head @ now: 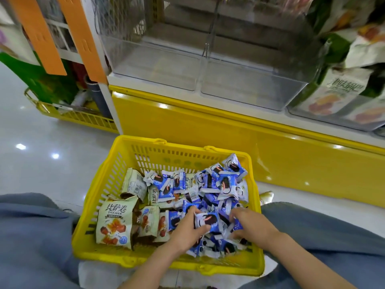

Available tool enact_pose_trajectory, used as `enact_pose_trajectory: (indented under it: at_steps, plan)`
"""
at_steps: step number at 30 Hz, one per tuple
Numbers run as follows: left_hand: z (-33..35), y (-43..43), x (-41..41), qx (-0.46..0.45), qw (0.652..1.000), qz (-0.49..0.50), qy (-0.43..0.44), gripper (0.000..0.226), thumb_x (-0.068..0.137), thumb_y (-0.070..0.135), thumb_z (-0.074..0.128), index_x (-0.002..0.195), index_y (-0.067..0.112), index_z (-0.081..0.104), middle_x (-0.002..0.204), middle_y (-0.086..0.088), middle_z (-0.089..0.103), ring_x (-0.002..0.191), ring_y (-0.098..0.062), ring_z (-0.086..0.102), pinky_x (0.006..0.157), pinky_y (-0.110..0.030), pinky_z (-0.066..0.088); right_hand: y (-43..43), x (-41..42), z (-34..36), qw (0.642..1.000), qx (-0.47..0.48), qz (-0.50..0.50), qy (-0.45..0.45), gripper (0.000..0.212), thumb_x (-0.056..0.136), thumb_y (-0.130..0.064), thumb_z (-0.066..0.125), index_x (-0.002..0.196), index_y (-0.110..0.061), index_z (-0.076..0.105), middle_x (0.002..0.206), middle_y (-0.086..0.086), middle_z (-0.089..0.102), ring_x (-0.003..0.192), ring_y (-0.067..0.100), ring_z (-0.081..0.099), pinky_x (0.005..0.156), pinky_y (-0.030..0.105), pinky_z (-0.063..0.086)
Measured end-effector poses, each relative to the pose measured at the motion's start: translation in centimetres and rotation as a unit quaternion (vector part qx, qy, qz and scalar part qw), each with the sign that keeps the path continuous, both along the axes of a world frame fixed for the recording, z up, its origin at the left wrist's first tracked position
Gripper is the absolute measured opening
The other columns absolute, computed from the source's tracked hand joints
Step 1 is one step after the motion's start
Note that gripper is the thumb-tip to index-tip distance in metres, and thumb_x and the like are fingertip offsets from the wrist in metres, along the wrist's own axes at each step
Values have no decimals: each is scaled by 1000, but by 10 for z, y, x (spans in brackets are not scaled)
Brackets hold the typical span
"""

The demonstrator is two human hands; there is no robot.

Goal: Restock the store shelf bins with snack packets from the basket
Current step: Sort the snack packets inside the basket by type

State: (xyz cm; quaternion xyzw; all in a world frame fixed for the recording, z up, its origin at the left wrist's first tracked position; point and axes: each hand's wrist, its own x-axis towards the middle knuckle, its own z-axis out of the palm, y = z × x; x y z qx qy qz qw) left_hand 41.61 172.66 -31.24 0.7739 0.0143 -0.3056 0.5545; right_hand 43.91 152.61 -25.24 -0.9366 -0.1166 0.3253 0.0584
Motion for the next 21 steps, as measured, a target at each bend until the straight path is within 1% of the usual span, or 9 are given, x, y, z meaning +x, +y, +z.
enact_pose_trajectory:
  at_steps: [3, 5, 8, 9, 11, 14, 16, 19, 21]
  plan:
    - [-2, 8, -2, -17, 999, -12, 29, 27, 86, 28, 64, 96, 30, 39, 92, 6, 60, 75, -2, 59, 65, -14, 47, -4, -1, 0, 997, 47, -48, 26, 40, 86, -37, 63, 119, -24, 44, 122, 1, 55, 104, 18, 53, 82, 29, 42]
    - [-1, 16, -2, -46, 998, 4, 31, 26, 85, 25, 66, 95, 26, 42, 88, 5, 61, 66, 4, 59, 58, -11, 45, -5, -3, -1, 996, 56, -40, 53, 45, 87, -40, 61, 124, -22, 42, 128, 2, 50, 112, 17, 49, 90, 27, 41]
    - [6, 21, 1, -76, 997, 19, 22, 27, 83, 26, 68, 97, 28, 46, 91, 9, 63, 67, 8, 61, 59, -9, 46, 5, -7, -6, 995, 89, -24, -32, 59, 88, -51, 53, 136, -21, 36, 133, -4, 43, 124, 11, 39, 101, 20, 32]
    - [10, 22, 3, -83, 996, 9, 19, 28, 82, 28, 70, 99, 30, 47, 94, 10, 63, 71, 8, 62, 62, -9, 46, 12, -8, -5, 990, 127, -41, -55, 60, 88, -53, 50, 137, -22, 36, 132, -7, 44, 123, 9, 39, 100, 19, 32]
    - [16, 21, 5, -101, 994, -23, 22, 32, 78, 30, 73, 101, 28, 50, 94, 9, 63, 76, 5, 62, 66, -10, 46, 26, -8, -5, 977, 198, -67, -31, 53, 89, -51, 51, 134, -25, 43, 128, -9, 50, 117, 6, 46, 94, 17, 36]
    - [15, 27, 4, -128, 987, -33, 88, 46, 72, 24, 79, 108, 30, 50, 102, 5, 64, 90, -4, 63, 74, -15, 48, 33, -7, -5, 965, 244, -93, 36, 34, 88, -48, 56, 112, -24, 58, 106, -3, 62, 95, 15, 58, 79, 24, 44]
    - [10, 36, 2, -109, 984, -13, 137, 50, 73, 16, 78, 112, 30, 48, 107, 2, 63, 95, -8, 62, 74, -15, 48, 28, -3, -1, 959, 258, -115, 15, 28, 84, -51, 57, 102, -30, 58, 96, -6, 62, 88, 15, 59, 75, 27, 46]
    - [1, 40, 2, -65, 989, 28, 130, 28, 84, 15, 67, 108, 21, 53, 105, 1, 64, 94, -7, 60, 74, -13, 47, 14, 4, 3, 953, 248, -168, -51, 31, 85, -48, 56, 107, -27, 54, 97, -14, 57, 87, 8, 57, 71, 17, 44]
    - [0, 30, 3, -94, 981, 115, 125, 14, 88, 13, 61, 99, 22, 57, 104, -2, 66, 94, -10, 61, 78, -17, 48, 6, 8, 4, 955, 214, -181, -95, 28, 89, -41, 57, 108, -21, 52, 99, -11, 55, 85, 7, 55, 71, 17, 40]
